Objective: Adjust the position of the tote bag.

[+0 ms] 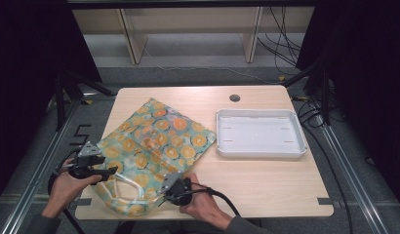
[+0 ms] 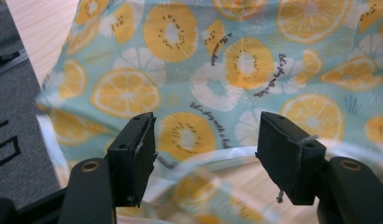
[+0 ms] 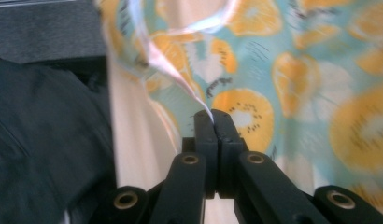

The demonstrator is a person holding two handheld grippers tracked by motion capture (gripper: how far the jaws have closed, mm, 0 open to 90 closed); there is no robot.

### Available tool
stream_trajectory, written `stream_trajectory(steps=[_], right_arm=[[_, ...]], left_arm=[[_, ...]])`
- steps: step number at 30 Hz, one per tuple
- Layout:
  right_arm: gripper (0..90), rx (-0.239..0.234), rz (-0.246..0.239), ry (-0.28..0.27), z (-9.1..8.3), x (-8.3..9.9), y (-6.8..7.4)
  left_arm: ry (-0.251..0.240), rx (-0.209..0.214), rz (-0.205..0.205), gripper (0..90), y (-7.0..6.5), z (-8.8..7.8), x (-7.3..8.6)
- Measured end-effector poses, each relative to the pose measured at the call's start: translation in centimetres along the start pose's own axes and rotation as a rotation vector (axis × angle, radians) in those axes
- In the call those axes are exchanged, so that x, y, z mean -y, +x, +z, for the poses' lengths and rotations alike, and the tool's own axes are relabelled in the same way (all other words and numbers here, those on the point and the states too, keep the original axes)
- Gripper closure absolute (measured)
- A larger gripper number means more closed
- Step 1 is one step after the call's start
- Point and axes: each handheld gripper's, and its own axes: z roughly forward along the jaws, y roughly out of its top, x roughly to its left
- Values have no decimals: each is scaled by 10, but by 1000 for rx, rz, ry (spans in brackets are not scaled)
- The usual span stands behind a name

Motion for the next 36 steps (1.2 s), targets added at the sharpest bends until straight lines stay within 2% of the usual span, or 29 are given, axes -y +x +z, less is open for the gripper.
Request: stream_trajectory(steps=[1, 2, 4, 5, 9, 10, 12, 14, 15, 16, 17, 18, 19, 21, 22, 23, 24, 26, 27, 28, 29, 30, 31, 32, 33, 34, 36], right_arm=[[900, 0, 0, 0, 0, 0, 0], [900, 3, 5, -3, -11, 12, -11], [900, 11, 1, 0, -14, 15, -15], [900, 28, 40, 6, -24, 24, -20], [900, 43, 54, 1, -36, 31, -27], [900, 47, 37, -1, -40, 32, -30], [900, 69, 71, 6, -52, 43, -33], [900, 74, 61, 4, -54, 46, -35], [900, 97, 92, 17, -62, 56, -38], [900, 103, 86, 21, -64, 62, -42], [900, 110, 105, 27, -67, 68, -44], [900, 110, 118, 36, -71, 74, -47], [900, 122, 123, 33, -73, 80, -50], [900, 139, 160, 46, -80, 90, -55], [900, 139, 160, 46, -80, 90, -55], [900, 154, 229, 44, -86, 99, -59], [900, 159, 246, 38, -88, 103, -63], [896, 166, 258, 30, -91, 108, -66], [891, 162, 263, 36, -93, 108, -67], [891, 162, 263, 36, -93, 108, -67], [878, 170, 266, 28, -95, 109, -68], [878, 170, 266, 28, -95, 109, -68], [874, 171, 266, 23, -95, 109, -68], [870, 174, 257, 16, -94, 110, -69], [867, 167, 260, 34, -95, 109, -69], [864, 168, 260, 36, -95, 110, -69], [859, 167, 264, 35, -95, 109, -70]], left_arm=[[-5, 3, 9, 367, -2, -1, -1], [-11, 7, 12, 364, -6, -2, -2], [-9, 16, 29, 364, -10, -5, -4], [-17, 20, 33, 364, -13, -5, -4], [-17, 31, 54, 364, -18, -10, -5], [-24, 30, 54, 364, -20, -11, -5], [-23, 34, 81, 363, -22, -13, -5], [-26, 43, 74, 363, -25, -13, -4], [-21, 53, 99, 363, -28, -13, -4], [-20, 59, 102, 362, -31, -13, -4], [-20, 59, 102, 361, -31, -13, -4], [-26, 92, 115, 360, -38, -10, -3], [-26, 92, 115, 360, -38, -10, -3], [-41, 141, 136, 356, -50, -9, -2], [-41, 141, 136, 357, -50, -9, -2], [-72, 179, 131, 363, -60, -7, -1], [-78, 192, 147, 364, -64, -7, -1], [-75, 204, 154, 366, -69, -6, 0], [-77, 247, 180, 370, -78, -4, 1], [-77, 247, 180, 370, -78, -4, 1], [-79, 265, 192, 374, -84, -3, 3], [-94, 293, 195, 374, -88, -2, 3], [-101, 340, 189, 391, -95, -1, 5], [-115, 358, 186, 407, -100, 0, 6], [-113, 373, 194, 410, -106, 0, 6], [-101, 405, 233, 410, -115, 0, 7], [-102, 421, 245, 411, -119, 1, 8]])
